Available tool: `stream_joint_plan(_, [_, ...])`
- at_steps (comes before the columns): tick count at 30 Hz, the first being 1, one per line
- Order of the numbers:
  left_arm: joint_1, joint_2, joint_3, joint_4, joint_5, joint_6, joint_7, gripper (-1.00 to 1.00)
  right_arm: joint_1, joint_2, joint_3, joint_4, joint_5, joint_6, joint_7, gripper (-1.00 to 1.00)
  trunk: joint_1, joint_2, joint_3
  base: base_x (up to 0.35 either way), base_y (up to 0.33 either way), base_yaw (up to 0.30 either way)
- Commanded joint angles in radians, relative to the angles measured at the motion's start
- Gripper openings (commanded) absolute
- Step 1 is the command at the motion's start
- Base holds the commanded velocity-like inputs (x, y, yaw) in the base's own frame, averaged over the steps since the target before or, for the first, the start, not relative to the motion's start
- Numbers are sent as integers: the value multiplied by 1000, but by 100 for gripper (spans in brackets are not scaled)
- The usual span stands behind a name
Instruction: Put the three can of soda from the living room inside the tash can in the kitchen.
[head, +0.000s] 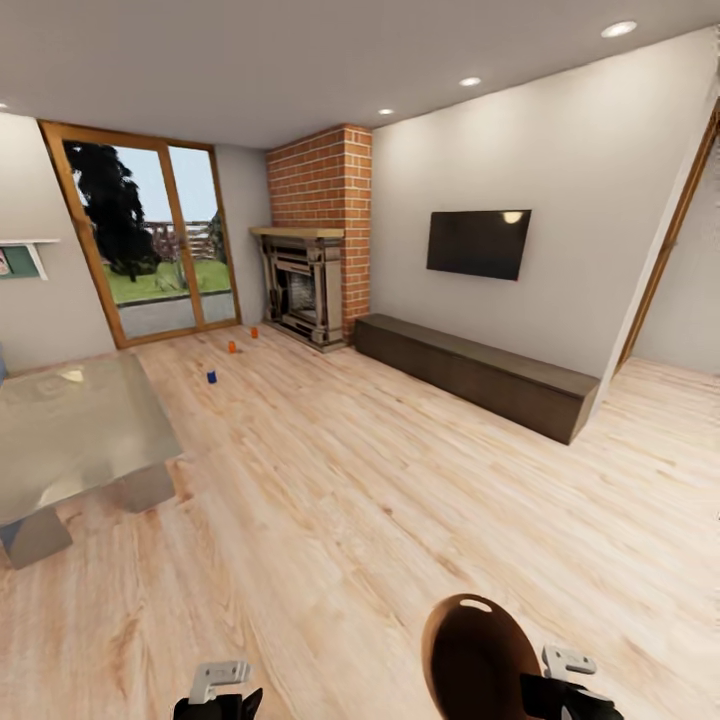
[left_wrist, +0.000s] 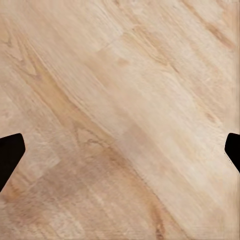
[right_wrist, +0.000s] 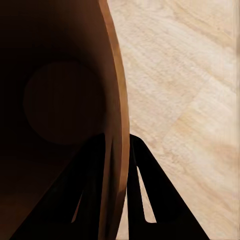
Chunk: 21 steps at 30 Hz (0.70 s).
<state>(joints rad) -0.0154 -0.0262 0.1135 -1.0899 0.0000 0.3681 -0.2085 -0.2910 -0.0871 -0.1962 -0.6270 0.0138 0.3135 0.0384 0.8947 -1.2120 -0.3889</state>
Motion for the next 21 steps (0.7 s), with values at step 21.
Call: stream_joint_plan(21, [0,0,-2,1,0,-2,0,100,0,6,4,-5,-5,-1,7,-100,0,0,-5,324,-41,55])
